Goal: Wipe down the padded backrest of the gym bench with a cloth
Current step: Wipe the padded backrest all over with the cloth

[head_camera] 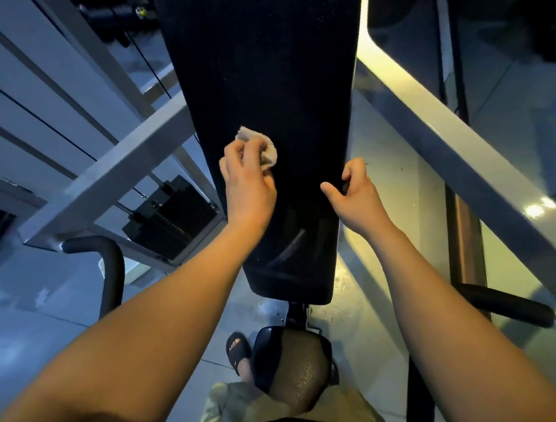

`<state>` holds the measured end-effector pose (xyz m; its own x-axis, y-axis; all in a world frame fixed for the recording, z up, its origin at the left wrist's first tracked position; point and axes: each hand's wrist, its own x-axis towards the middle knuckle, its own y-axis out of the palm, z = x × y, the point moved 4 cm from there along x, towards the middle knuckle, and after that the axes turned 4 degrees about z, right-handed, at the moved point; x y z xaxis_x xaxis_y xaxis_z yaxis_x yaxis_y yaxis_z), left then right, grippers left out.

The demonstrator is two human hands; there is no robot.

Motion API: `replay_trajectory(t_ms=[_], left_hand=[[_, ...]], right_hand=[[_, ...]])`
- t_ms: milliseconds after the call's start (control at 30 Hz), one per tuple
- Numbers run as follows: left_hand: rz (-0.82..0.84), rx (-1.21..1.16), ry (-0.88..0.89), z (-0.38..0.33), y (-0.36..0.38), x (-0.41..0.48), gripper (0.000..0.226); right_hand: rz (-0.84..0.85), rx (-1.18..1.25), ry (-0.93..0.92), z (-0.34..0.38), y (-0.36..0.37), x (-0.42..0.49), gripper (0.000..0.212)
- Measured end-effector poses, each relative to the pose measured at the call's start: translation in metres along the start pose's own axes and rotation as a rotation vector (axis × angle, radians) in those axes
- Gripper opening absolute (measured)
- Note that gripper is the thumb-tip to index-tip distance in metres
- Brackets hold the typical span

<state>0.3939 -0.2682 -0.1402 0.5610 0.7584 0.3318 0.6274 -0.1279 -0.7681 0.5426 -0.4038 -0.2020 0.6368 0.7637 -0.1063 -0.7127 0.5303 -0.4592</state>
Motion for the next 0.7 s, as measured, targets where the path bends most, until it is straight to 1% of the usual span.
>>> replay_trajectory(t_ms=[100,167,233,267,300,333,367,400,433,467,500,567,600,633,700], left_hand=[[0.054,0.141,0.080,0.003,0.020,-0.006,0.048],[0.089,0.202,0.102,0.014,0.029,-0.015,0.045],[0.189,0.244,0.143,0.027,0.037,-0.027,0.045],[0.281,0.279,0.165,0.035,0.043,-0.036,0.043],[0.389,0.304,0.158,0.043,0.048,-0.046,0.038],[0.482,0.294,0.100,0.054,0.053,-0.058,0.031],[0.537,0.235,-0.020,0.064,0.055,-0.068,0.027],[0.509,0.149,-0.159,0.069,0.053,-0.076,0.024],[0.435,0.044,-0.292,0.069,0.049,-0.080,0.022],[0.324,-0.056,-0.365,0.063,0.043,-0.077,0.020],[0.209,-0.136,-0.377,0.051,0.035,-0.070,0.019],[0.029,-0.211,-0.257,0.021,0.018,-0.047,0.022],[-0.011,-0.213,-0.167,0.009,0.012,-0.034,0.026],[-0.013,-0.195,-0.083,-0.003,0.010,-0.024,0.030],[0.057,-0.054,0.083,-0.011,0.019,-0.015,0.034]], right_hand=[[-0.015,-0.048,-0.016,-0.002,0.001,0.000,0.036],[-0.029,-0.072,-0.023,-0.004,0.003,0.001,0.037],[-0.037,-0.077,-0.021,-0.005,0.002,0.002,0.038],[-0.031,-0.072,-0.016,-0.005,0.002,0.002,0.038],[-0.023,-0.058,-0.010,-0.006,0.002,0.003,0.038],[-0.014,-0.041,-0.003,-0.007,0.002,0.003,0.038],[-0.006,-0.028,0.005,-0.009,0.002,0.003,0.038],[0.004,-0.020,0.017,-0.010,0.003,0.002,0.038],[0.014,-0.018,0.029,-0.010,0.003,0.002,0.037],[0.020,-0.025,0.043,-0.011,0.003,0.002,0.037],[0.021,-0.038,0.055,-0.012,0.004,0.002,0.037],[0.018,-0.069,0.059,-0.011,0.005,0.002,0.037],[0.013,-0.078,0.052,-0.011,0.006,0.003,0.037],[0.004,-0.080,0.044,-0.011,0.006,0.003,0.037],[-0.010,-0.082,0.036,-0.013,0.006,0.003,0.038]])
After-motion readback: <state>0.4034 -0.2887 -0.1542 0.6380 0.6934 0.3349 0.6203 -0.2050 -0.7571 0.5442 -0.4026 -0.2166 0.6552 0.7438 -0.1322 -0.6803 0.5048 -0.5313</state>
